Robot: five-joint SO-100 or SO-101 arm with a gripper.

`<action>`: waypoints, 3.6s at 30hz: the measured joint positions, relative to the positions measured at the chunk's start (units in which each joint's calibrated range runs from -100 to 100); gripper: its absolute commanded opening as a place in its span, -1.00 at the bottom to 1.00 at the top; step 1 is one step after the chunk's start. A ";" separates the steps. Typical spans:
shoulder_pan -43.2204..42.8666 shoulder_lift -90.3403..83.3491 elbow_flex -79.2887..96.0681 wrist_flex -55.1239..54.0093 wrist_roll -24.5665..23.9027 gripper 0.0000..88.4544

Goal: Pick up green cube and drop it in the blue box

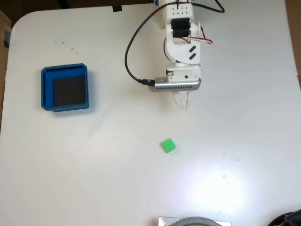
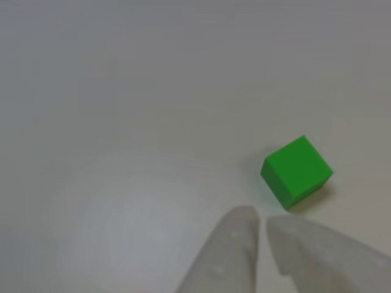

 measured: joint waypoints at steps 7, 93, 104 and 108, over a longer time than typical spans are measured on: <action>3.91 11.61 -13.69 0.00 0.00 -0.97; 4.27 40.85 -39.55 11.42 -4.54 -0.97; 4.27 40.85 -39.55 11.50 -4.44 -0.97; 4.27 40.85 -39.55 11.50 -4.44 -0.97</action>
